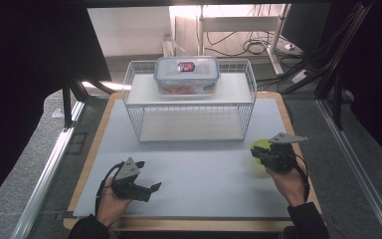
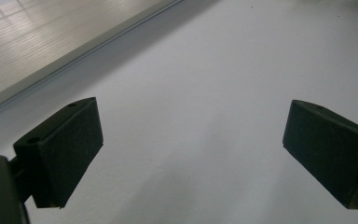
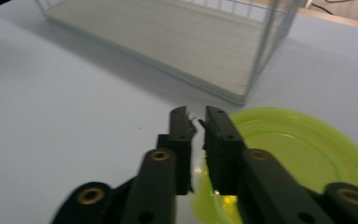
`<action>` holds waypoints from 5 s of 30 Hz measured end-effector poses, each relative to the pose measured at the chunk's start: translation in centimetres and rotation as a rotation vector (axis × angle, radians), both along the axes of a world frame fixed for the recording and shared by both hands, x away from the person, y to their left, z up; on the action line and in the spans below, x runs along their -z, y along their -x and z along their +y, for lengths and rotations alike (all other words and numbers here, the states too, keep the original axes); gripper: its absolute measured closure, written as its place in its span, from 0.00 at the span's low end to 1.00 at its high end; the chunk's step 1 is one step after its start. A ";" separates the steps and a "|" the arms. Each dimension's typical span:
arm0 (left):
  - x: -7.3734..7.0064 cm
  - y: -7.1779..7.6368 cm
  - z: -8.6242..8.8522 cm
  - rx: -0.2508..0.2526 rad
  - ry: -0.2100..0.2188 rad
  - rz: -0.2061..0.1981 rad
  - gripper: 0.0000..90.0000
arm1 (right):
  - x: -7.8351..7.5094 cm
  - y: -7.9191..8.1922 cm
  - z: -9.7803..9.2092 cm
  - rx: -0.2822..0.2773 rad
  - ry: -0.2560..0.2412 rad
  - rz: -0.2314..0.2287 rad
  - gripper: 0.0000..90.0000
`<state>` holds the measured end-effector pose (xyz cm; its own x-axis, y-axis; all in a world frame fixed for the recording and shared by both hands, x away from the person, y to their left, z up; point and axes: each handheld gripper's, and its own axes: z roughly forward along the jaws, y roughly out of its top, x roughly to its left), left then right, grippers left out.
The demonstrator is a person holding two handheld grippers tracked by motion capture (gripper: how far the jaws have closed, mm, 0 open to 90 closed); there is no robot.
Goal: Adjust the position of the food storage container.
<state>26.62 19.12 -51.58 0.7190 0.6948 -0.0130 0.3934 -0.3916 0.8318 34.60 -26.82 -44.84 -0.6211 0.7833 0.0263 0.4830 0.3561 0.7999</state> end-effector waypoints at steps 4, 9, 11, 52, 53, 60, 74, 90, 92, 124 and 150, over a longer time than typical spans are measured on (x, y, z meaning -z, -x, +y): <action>0.1 -0.1 -0.1 0.002 -0.007 0.006 0.06 | -0.1 -1.1 -1.7 0.053 0.013 0.022 1.00; 0.1 -0.1 -0.2 0.009 -0.019 0.009 0.06 | -0.4 -2.3 -3.7 0.130 0.005 0.022 1.00; 0.2 -0.1 -0.3 0.012 -0.026 0.013 0.06 | -0.4 -2.8 -4.3 0.160 0.011 0.020 1.00; 0.5 0.0 -1.0 0.045 -0.084 0.019 0.07 | 3.1 -3.0 -3.4 0.177 0.044 0.118 0.98; 0.5 0.0 -1.0 0.045 -0.085 0.018 0.07 | 3.2 -2.9 -3.0 0.167 0.040 0.121 0.98; 0.6 0.1 -1.2 0.050 -0.091 0.019 0.07 | 3.3 -2.0 -0.5 0.104 0.044 0.129 0.98; 0.6 0.1 -1.2 0.053 -0.094 0.021 0.07 | 3.7 -0.5 4.5 -0.036 0.040 0.143 0.99; 0.4 0.2 -1.1 0.049 -0.093 0.024 0.07 | 3.9 1.4 3.3 -0.053 0.038 0.165 0.99; 0.4 0.2 -1.1 0.049 -0.092 0.024 0.07 | 4.1 2.2 3.1 -0.068 0.042 0.180 0.99; 0.5 0.2 -1.3 0.053 -0.105 0.025 0.07 | 6.6 3.8 8.2 -0.207 0.057 0.277 0.98; 0.4 0.2 -1.2 0.049 -0.100 0.042 0.08 | 5.2 3.0 7.5 -0.165 0.067 0.161 0.63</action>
<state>26.46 17.95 -52.01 0.7527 0.6579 0.0241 0.4052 -0.4918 0.7706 31.60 -19.27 -50.07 -0.7326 0.6751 0.0873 0.5338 0.4901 0.6891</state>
